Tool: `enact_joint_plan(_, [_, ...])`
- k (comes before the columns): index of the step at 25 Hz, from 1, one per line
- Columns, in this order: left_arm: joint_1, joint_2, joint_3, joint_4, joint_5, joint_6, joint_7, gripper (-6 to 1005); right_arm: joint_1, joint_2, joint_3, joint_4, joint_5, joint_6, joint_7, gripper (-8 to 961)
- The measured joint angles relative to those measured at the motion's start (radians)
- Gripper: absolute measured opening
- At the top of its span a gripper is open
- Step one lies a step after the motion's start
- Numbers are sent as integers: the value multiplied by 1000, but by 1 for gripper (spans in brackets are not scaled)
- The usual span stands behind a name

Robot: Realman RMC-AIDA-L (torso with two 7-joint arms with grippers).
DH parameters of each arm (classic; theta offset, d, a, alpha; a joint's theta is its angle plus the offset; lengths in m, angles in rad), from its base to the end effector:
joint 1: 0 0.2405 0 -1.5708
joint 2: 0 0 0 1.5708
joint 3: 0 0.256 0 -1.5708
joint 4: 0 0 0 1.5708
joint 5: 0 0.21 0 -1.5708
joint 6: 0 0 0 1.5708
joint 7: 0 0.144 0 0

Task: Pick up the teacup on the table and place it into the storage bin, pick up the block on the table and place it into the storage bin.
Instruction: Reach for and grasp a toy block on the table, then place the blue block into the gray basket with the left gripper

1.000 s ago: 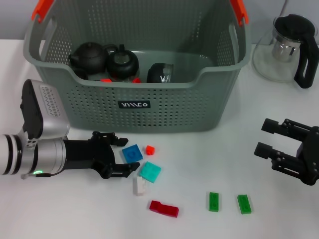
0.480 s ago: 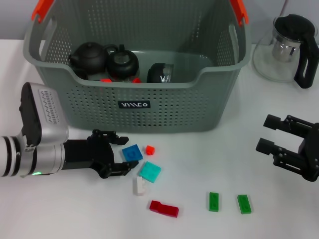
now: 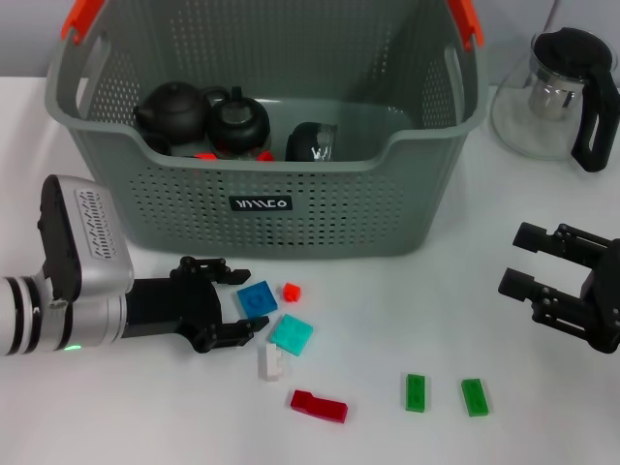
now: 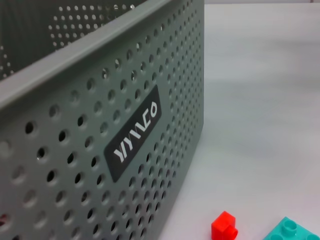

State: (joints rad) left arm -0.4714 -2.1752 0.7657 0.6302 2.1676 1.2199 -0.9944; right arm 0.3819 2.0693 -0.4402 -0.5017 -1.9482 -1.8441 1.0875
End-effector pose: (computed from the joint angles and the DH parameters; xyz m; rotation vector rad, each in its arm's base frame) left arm -0.3029 0.3161 -0.0591 -2.7221 -0.2510 -0.2043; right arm 0.2922 0.2602 0.0162 -2.5526 0.5134 1.1044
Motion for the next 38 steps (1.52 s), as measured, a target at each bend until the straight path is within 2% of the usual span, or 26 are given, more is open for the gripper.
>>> enact_joint_plan(9, [-9, 0, 6, 3, 0, -24, -61, 581, 0, 0, 0, 0, 0, 0, 0, 668])
enact_joint_plan(14, [-13, 2, 6, 10, 6, -14, -74, 494, 0, 0, 0, 0, 0, 0, 0, 669])
enact_joint_plan(19, [0, 8, -2, 58, -1, 87, -108, 408, 1, -1, 9, 0, 0, -5, 0, 668])
enact_joint_plan(22, [19, 15, -5, 129, 2, 199, -174, 409, 1, -1, 14, 0, 0, -8, 0, 668])
enact_joint_plan(27, [23, 56, -18, 218, 9, 488, -285, 410, 2, -2, 16, 0, 0, -15, 0, 669])
enact_joint_plan(32, [-45, 100, -153, 200, -22, 752, -318, 428, 2, -2, 16, 0, 0, -20, 0, 668])
enact_joint_plan(35, [-85, 128, -240, 140, -105, 808, -319, 442, 2, -2, 16, 0, 0, -20, 0, 668])
enact_joint_plan(38, [-96, 135, -281, 109, -239, 810, -331, 455, 2, -1, 16, 0, 0, -20, 0, 668])
